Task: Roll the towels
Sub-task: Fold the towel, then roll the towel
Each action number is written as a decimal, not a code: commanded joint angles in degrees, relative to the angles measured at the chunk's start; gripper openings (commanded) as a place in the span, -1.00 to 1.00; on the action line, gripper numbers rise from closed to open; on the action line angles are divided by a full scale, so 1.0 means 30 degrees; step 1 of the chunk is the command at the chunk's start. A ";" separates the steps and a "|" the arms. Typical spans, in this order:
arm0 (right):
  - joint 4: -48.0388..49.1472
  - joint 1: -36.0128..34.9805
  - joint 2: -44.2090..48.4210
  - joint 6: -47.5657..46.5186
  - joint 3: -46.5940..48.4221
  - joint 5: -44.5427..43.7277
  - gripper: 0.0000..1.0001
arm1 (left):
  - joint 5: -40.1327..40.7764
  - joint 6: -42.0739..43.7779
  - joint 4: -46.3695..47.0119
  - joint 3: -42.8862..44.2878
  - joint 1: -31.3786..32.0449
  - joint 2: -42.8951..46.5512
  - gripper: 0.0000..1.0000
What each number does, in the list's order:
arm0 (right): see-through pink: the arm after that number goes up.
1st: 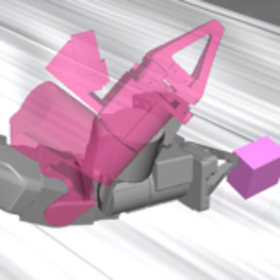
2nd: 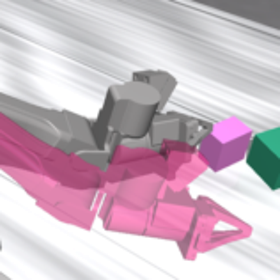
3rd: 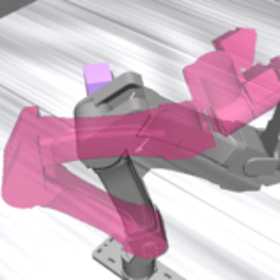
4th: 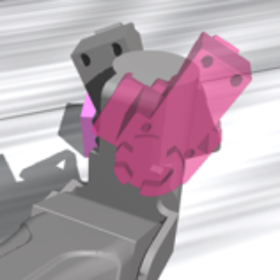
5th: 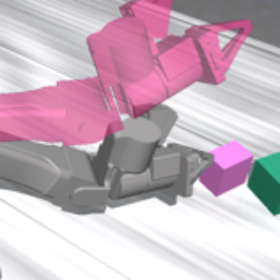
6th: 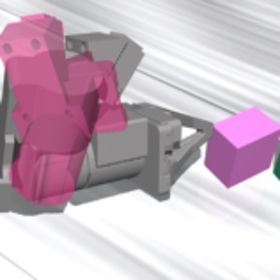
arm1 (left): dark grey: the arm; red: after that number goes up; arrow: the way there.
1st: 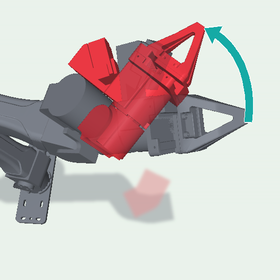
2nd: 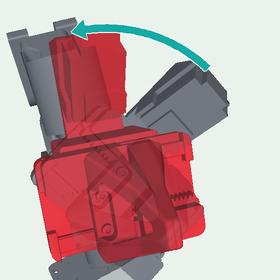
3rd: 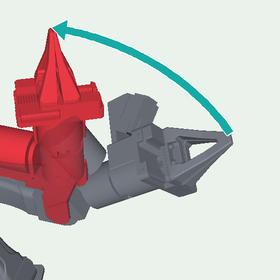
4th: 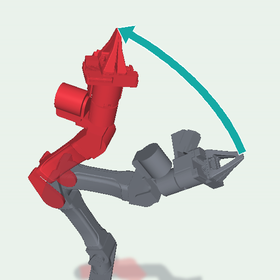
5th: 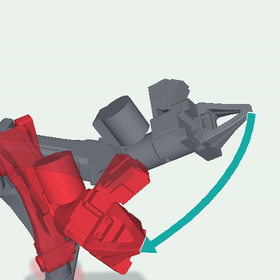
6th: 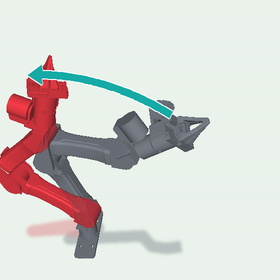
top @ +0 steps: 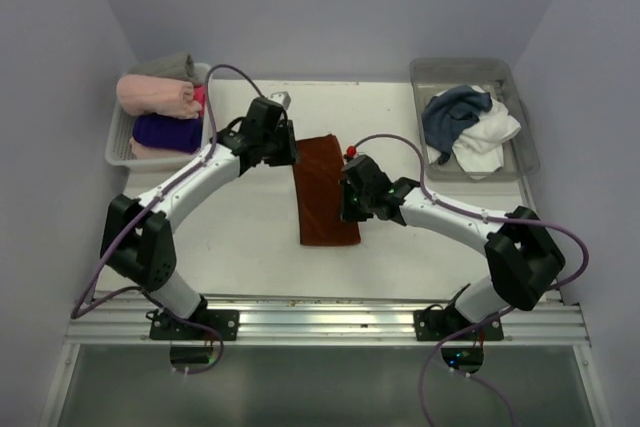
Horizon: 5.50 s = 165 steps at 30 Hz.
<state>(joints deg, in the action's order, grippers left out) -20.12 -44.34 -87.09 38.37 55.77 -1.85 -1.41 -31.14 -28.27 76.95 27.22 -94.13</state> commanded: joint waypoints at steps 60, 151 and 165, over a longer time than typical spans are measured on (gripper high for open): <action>-0.2963 0.6019 -1.4655 -0.2800 1.6835 0.1258 -1.00 | -0.0087 -0.0521 0.2394 -0.7808 0.3525 0.0640 -0.74; 0.0556 0.1507 0.3746 0.0160 -0.4030 0.0268 -1.00 | -0.0528 -0.5090 0.3361 -1.1970 0.3260 0.7265 -1.00; -0.0208 0.1478 0.1316 -0.0895 -0.0865 -0.0877 -1.00 | 0.1437 -0.4885 0.1396 -0.8745 0.2674 0.4950 -1.00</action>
<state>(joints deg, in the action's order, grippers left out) -19.31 -39.86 -82.48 36.91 50.76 -2.11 0.97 -45.89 -22.46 48.88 35.86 -78.83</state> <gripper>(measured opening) 0.014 0.012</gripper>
